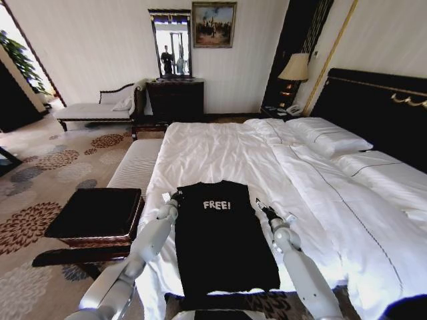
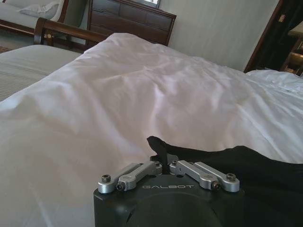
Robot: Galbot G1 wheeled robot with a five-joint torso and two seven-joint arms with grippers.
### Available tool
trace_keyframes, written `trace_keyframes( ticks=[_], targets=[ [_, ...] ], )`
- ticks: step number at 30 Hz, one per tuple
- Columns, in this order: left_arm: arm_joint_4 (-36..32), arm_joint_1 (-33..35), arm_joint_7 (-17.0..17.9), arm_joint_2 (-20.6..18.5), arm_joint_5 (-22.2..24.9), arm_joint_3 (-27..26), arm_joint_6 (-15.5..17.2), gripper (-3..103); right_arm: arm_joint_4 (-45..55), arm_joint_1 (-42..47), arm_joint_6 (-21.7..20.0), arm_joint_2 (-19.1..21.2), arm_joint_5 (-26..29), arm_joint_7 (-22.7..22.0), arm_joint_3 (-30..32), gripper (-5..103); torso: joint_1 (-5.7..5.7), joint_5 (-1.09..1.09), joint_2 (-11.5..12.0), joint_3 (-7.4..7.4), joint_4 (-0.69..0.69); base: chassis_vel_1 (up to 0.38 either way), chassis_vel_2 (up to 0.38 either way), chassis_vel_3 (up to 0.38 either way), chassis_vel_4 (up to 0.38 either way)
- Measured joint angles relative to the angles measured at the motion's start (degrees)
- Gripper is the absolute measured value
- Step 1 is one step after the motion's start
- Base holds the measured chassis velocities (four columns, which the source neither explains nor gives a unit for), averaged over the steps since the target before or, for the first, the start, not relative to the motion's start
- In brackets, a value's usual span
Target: Fold the clothes on the bed and place them into the basket.
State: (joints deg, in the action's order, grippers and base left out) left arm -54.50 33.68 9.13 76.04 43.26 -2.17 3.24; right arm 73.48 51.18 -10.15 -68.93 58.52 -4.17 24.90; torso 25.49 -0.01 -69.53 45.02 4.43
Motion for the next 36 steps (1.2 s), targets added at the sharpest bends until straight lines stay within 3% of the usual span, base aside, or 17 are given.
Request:
trace_keyframes(
  ticks=[10,14,16,24,29,32,36],
  targets=[
    [-2.3,0.7,0.3,-0.7,-0.9,1.4,0.1,2,-23.7,-18.9,-0.1,-3.7,1.4,7.7,-7.6,100,0.02,0.00,0.0,0.01,-0.04,0.000,0.000,0.000,0.000],
    [-1.9,0.3,0.3,-0.4,-1.0,2.1,0.0,2,-27.1,-20.5,1.5,-4.3,1.0,8.6,-7.6,100,0.00,0.02,0.0,0.01,-0.02,0.000,0.000,0.000,0.000],
    [-2.1,0.2,0.0,-0.2,-1.2,2.4,-0.3,2,-34.6,-24.1,3.6,-4.9,-1.4,9.8,-7.8,100,0.00,0.02,0.0,0.00,-0.01,0.000,0.000,0.000,0.000],
    [-2.9,0.6,-0.1,-0.2,-1.5,2.5,-0.4,2,-41.0,-26.6,3.3,-5.5,-2.9,13.8,-7.9,102,0.00,0.02,0.0,0.00,-0.01,0.000,0.000,0.000,0.000],
    [-3.2,1.0,0.1,-0.6,-1.6,2.4,-0.4,2,-42.6,-27.5,3.2,-5.8,-3.1,15.3,-7.1,92,0.00,0.01,0.0,0.00,-0.01,0.000,0.000,0.000,0.000],
    [-3.2,1.1,0.1,-0.4,-1.6,2.4,-0.4,2,-43.0,-27.5,2.6,-5.8,-3.0,16.1,-7.2,76,0.00,0.01,0.0,0.00,-0.02,0.000,0.000,0.000,0.000],
    [-3.1,1.0,0.1,0.1,-1.6,2.4,-0.4,2,-43.4,-27.5,2.3,-5.8,-3.1,16.7,-7.4,65,0.00,0.01,0.0,0.00,0.00,0.000,0.000,0.000,0.000]
  ],
)
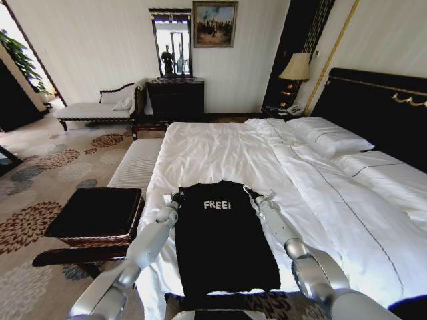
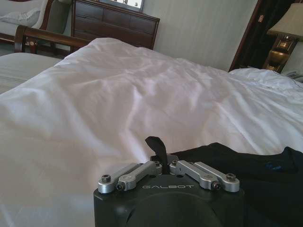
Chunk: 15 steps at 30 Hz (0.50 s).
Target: Fold the clothes on the bed and place them into the basket.
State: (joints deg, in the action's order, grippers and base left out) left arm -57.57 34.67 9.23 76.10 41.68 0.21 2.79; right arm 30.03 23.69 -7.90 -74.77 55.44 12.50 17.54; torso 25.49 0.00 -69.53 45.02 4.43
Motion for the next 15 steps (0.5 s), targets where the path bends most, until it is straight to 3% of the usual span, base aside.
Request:
trace_keyframes(
  ticks=[1,3,9,11,15],
  targets=[
    [0.1,-0.1,0.0,0.1,0.0,0.0,0.0,2,-0.2,-0.1,-0.1,-0.1,-0.1,0.2,-0.1,54,0.00,0.00,0.0,0.00,0.00,0.000,0.000,0.000,0.000],
    [0.2,-0.1,0.0,0.1,0.0,0.0,0.0,2,-0.3,-0.3,-0.1,-0.1,-0.2,0.3,-0.2,54,0.00,0.00,0.0,0.00,0.00,0.000,0.000,0.000,0.000],
    [0.4,-0.3,0.0,-0.2,0.1,0.1,0.1,2,-1.2,-1.1,-0.2,-0.4,-0.5,0.8,-0.6,27,0.00,0.00,0.0,0.00,-0.02,0.000,0.000,0.000,0.000],
    [0.5,-0.4,0.0,-0.2,0.2,0.1,0.1,2,-1.3,-1.2,-0.3,-0.4,-0.6,0.9,-0.7,27,0.00,0.00,0.0,0.00,-0.02,0.000,0.000,0.000,0.000],
    [0.7,-0.5,0.0,-0.3,0.3,0.1,0.2,2,-1.7,-1.4,-0.3,-0.6,-1.1,1.2,-0.7,5,0.00,0.00,0.0,0.00,-0.01,0.000,0.000,0.000,0.000]
  ],
)
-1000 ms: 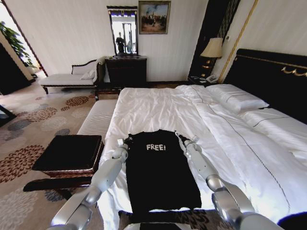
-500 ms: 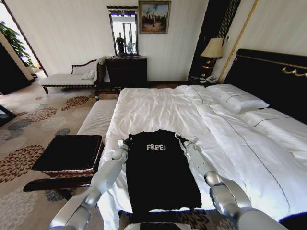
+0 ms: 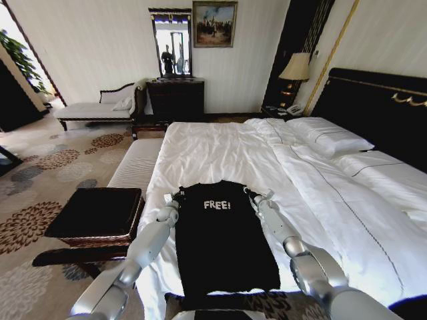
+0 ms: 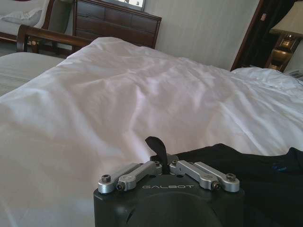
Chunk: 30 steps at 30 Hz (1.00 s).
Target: Fold the clothes on the bed and place them into the basket.
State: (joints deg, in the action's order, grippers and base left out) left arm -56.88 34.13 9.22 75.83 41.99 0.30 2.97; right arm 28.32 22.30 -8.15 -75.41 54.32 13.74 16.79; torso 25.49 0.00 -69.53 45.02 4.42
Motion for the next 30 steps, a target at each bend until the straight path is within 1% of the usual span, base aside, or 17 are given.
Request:
trace_keyframes(
  ticks=[2,3,7,12,15,21,24,26,27,30],
  targets=[
    [0.0,0.0,0.0,0.0,0.0,0.0,0.0,2,0.0,0.0,0.0,0.0,-0.1,0.1,-0.1,5,0.00,0.00,0.0,0.00,0.00,0.000,0.000,0.000,0.000],
    [0.0,0.0,0.0,-0.1,0.0,0.0,0.0,2,0.0,0.0,0.0,0.0,-0.1,0.1,-0.2,2,0.00,0.00,0.0,0.00,0.00,0.000,0.000,0.000,0.000],
    [-0.1,0.0,0.0,-0.3,0.0,0.0,0.0,2,0.5,0.2,0.1,0.0,-0.2,0.1,-0.4,0,0.00,-0.01,0.0,0.00,0.00,0.000,0.000,0.000,0.000],
    [-1.5,-0.7,0.0,-1.4,0.7,0.0,0.2,2,5.0,2.0,0.6,0.9,-0.1,-0.9,-1.0,0,0.00,0.00,0.0,0.00,0.00,0.000,0.000,0.000,0.000],
    [-2.2,-2.5,0.2,-2.2,1.8,0.4,0.5,2,10.7,3.0,1.1,2.4,-0.1,-2.2,-2.7,0,0.00,0.00,0.0,0.00,0.00,0.000,0.000,0.000,0.000],
    [-2.0,-5.8,0.3,-2.2,3.0,1.2,1.2,2,14.0,2.1,1.6,3.1,-0.4,-3.9,-4.0,0,0.00,-0.01,0.0,0.00,0.00,0.000,0.000,0.000,0.000],
    [0.0,-9.5,0.0,-1.7,3.3,2.1,1.3,2,13.5,-0.5,2.1,3.2,-1.2,-4.4,-4.9,0,0.00,0.01,0.0,0.00,0.00,0.000,0.000,0.000,0.000],
    [2.9,-12.7,-0.6,-0.8,3.4,2.6,1.2,2,11.8,-3.3,2.6,3.0,-1.6,-5.0,-5.3,0,0.00,0.00,0.0,0.00,0.01,0.000,0.000,0.000,0.000],
    [2.9,-12.7,-0.6,-0.8,3.4,2.6,1.2,2,11.8,-3.3,2.6,3.0,-1.6,-5.0,-5.3,0,0.00,0.00,0.0,0.00,0.01,0.000,0.000,0.000,0.000],
    [8.4,-17.0,-1.8,0.6,3.6,3.6,0.6,2,7.9,-7.5,3.6,2.3,-2.8,-5.1,-5.8,0,0.00,-0.01,0.0,0.00,0.00,0.000,0.000,0.000,0.000]
  ],
)
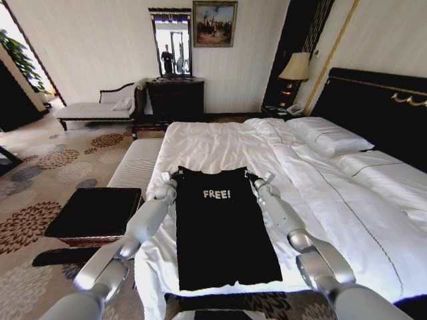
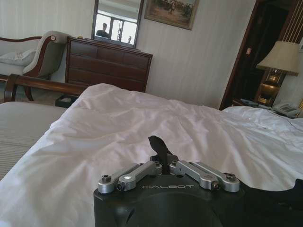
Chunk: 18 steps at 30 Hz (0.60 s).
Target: Fold the clothes on the bed and place them into the basket.
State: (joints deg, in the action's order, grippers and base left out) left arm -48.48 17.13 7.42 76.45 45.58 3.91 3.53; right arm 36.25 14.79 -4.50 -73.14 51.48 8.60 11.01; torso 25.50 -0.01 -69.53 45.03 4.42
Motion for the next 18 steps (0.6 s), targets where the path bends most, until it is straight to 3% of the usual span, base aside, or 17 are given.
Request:
trace_keyframes(
  ticks=[6,18],
  targets=[
    [8.5,-6.3,-2.3,3.2,0.4,2.0,-1.1,2,-8.4,-5.7,2.8,-1.7,-4.7,0.9,-0.1,0,0.00,0.00,0.0,0.00,0.00,0.000,0.000,0.000,0.000],
    [19.4,-12.2,-6.0,7.6,-1.3,2.6,-4.5,2,-13.0,-8.5,5.5,-3.1,-9.5,1.9,1.4,0,0.00,0.01,0.0,0.00,0.00,0.000,0.000,0.000,0.000]
  ],
)
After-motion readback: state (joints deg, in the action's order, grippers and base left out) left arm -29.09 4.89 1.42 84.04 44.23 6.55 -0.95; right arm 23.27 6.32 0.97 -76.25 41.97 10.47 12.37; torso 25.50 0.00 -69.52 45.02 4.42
